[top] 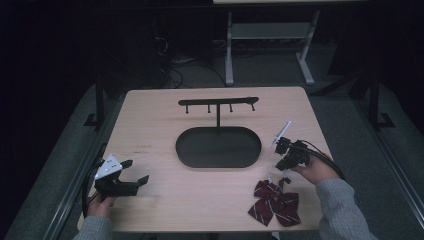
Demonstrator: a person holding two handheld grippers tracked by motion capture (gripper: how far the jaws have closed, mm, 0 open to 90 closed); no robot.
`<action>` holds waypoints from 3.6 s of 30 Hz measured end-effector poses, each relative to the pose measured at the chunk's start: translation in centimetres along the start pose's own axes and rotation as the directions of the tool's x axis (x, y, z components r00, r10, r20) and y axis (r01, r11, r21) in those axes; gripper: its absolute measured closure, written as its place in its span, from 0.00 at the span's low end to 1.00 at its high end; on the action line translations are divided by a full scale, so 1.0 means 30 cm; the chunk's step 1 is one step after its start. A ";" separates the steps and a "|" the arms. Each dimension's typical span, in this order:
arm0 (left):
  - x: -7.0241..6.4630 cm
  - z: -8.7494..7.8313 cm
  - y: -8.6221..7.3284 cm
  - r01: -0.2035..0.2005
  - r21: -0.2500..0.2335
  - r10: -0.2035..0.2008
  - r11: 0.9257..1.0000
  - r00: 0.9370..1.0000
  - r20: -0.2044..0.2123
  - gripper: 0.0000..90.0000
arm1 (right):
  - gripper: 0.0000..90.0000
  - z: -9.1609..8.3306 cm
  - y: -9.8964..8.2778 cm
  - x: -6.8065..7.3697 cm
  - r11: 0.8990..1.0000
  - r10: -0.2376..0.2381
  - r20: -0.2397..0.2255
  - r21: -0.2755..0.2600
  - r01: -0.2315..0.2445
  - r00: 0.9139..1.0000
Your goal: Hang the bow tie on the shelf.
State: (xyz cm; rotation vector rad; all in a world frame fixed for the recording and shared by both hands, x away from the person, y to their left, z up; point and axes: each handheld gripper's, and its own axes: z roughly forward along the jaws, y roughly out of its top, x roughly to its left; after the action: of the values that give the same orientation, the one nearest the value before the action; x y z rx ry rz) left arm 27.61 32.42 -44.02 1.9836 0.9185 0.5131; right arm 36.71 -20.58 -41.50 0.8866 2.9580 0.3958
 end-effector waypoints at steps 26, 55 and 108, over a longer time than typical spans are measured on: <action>0.002 -0.004 -0.001 0.005 -0.009 -0.005 1.000 1.000 -0.012 0.14 | 0.98 -0.139 0.012 0.093 0.991 -0.092 0.043 -0.090 0.095 0.995; -0.002 0.001 0.003 -0.002 -0.009 0.002 1.000 1.000 -0.011 0.14 | 0.98 -0.248 0.052 0.158 0.973 -0.168 0.055 -0.151 0.174 0.984; 0.013 -0.007 0.002 0.009 -0.025 -0.009 1.000 1.000 -0.017 0.14 | 0.98 -0.366 0.279 0.199 0.935 -0.300 0.044 -0.186 0.303 0.953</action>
State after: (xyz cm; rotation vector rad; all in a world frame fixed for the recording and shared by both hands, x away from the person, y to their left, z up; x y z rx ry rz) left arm 27.73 32.81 -43.85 1.9546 0.9269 0.5352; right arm 35.11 -13.14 -28.51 0.4040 2.9096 0.6372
